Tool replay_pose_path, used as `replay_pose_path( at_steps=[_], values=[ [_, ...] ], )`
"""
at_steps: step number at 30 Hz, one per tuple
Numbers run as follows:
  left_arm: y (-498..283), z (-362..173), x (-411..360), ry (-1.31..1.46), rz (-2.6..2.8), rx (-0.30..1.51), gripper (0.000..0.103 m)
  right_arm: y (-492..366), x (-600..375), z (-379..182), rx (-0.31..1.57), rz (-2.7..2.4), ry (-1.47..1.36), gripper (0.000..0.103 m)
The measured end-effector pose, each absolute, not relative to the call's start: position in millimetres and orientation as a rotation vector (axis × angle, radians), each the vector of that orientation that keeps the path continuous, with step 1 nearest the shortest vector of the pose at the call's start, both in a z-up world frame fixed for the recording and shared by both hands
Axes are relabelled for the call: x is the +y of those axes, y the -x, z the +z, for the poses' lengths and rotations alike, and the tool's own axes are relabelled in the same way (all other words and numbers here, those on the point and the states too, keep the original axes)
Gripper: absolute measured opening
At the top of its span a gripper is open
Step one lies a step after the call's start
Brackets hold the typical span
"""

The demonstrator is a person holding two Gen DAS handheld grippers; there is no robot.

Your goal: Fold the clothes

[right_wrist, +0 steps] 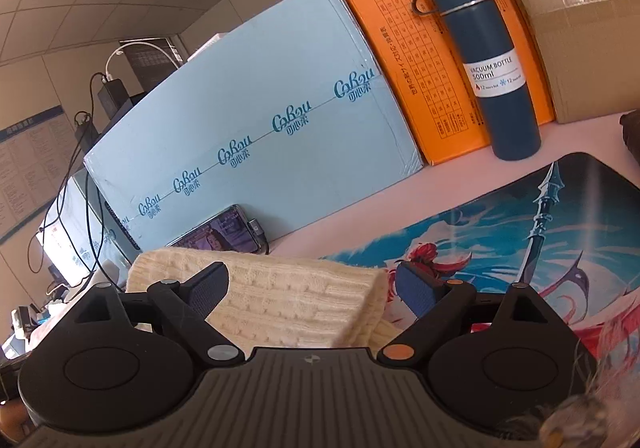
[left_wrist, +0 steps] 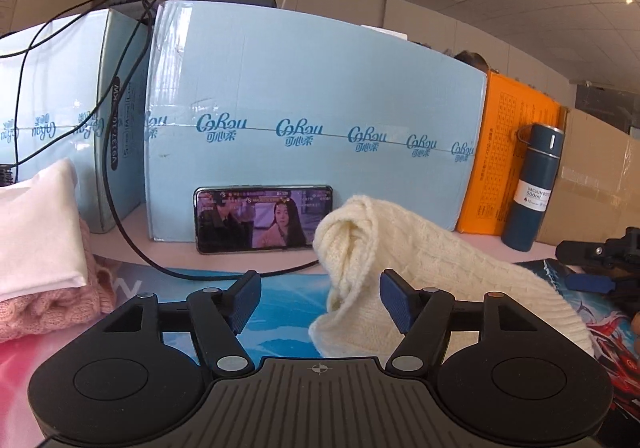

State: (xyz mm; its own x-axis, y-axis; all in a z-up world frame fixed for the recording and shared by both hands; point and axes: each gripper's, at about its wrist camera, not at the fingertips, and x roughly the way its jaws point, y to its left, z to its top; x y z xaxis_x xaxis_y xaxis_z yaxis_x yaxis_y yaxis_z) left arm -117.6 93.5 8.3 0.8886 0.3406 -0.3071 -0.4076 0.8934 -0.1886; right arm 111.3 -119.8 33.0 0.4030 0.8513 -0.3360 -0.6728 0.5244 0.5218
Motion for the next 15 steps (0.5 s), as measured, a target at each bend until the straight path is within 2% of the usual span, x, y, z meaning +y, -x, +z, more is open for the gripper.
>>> replay_pose_path(
  at_steps=[2,3,4,6,7,8,11,15],
  values=[
    [127.6,12.2,93.8,0.333,0.235,0.223,0.071,-115.7,-115.8,27.4,0.668,1.011,-0.354,0.090],
    [129.2,12.1,93.5,0.371,0.165,0.215,0.078,-115.0,-114.0,26.5,0.674,1.018,-0.355,0.088],
    [126.7,9.8,91.8,0.390,0.127,0.228,0.085,-114.2,-112.1,25.7,0.681,1.024,-0.357,0.083],
    [118.4,4.2,86.8,0.402,0.095,0.268,0.086,-110.3,-110.2,25.5,0.666,1.035,-0.340,0.055],
    [114.8,1.5,85.7,0.408,0.099,0.283,0.086,-107.7,-109.7,25.7,0.651,1.039,-0.326,0.030],
    [112.0,-1.2,85.3,0.417,0.105,0.293,0.086,-105.0,-109.1,26.0,0.636,1.044,-0.313,0.023],
    [114.1,-4.8,91.7,0.489,0.117,0.267,0.091,-93.8,-113.2,31.8,0.549,1.131,-0.301,0.010],
    [126.5,-5.5,106.8,0.601,0.134,0.190,0.093,-65.6,-116.0,43.4,0.411,1.358,-0.239,0.010]
  ],
)
